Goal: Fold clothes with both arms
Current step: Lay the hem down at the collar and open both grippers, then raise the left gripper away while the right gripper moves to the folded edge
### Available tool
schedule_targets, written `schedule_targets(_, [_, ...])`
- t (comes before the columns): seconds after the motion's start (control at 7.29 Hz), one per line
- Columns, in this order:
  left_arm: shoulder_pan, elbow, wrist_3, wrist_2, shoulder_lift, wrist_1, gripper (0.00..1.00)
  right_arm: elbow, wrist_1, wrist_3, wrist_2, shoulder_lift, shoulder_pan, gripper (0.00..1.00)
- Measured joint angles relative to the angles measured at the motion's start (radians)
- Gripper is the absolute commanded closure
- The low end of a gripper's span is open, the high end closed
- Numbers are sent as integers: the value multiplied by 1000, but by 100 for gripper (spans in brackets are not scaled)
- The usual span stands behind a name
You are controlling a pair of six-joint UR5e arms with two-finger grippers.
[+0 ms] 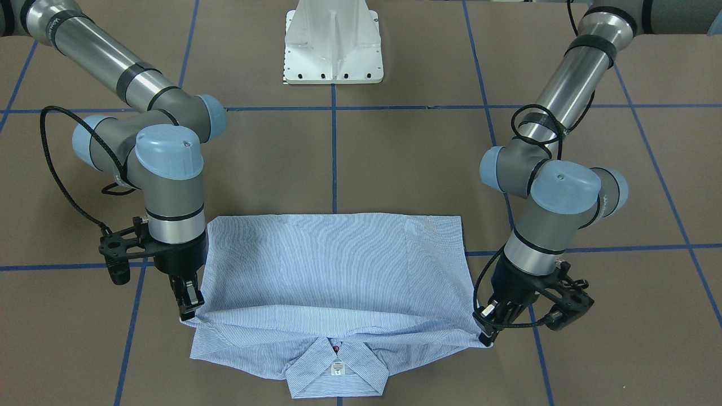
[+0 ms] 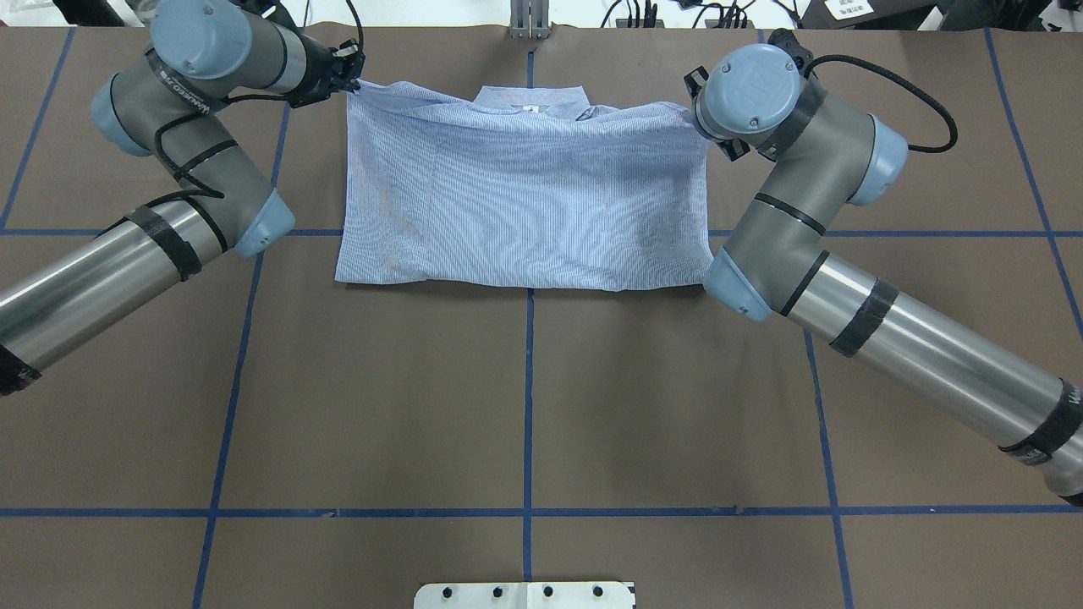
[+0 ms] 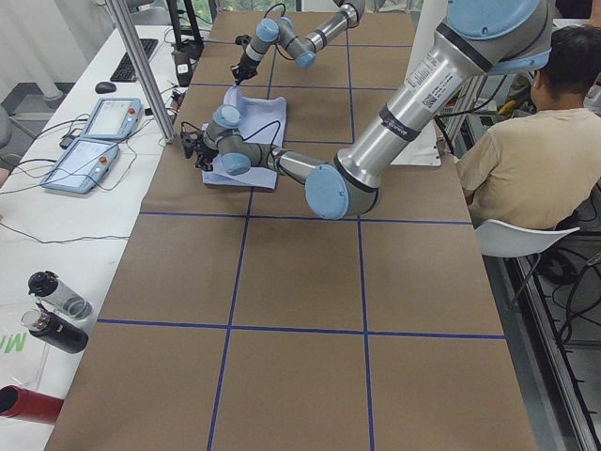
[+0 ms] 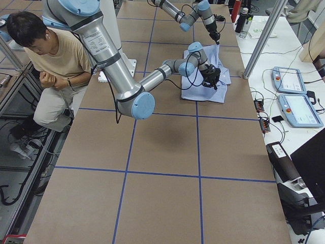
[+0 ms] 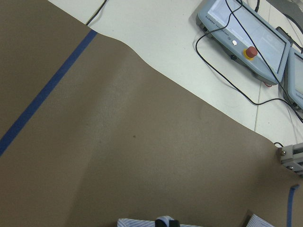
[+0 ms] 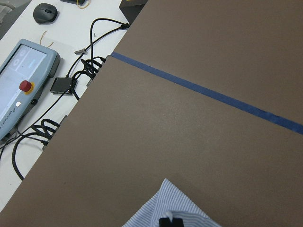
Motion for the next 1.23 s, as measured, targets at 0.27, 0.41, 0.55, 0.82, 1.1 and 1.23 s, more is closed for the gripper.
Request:
schedule_targets(0.27, [4, 40, 44, 12, -4, -24, 83, -87, 5, -20, -5, 45, -1, 100])
schedule_targets(0.41, [7, 52, 68, 14, -5, -32, 67, -121, 15, -35, -8, 59, 0, 100])
schedule_targets(0.55, [10, 59, 86, 14, -8, -36, 53, -143, 35, -47, -9, 64, 0, 100])
schedule_targets(0.82, [21, 63, 97, 14, -17, -39, 42, -164, 61, -56, -10, 68, 0, 73])
schedule_targets(1.1, [18, 56, 98, 11, -19, -44, 42, -167, 83, -57, -8, 70, 6, 60])
schedule_targets(1.23, [5, 34, 99, -6, -15, -45, 41, -165, 91, -54, 2, 72, 17, 52])
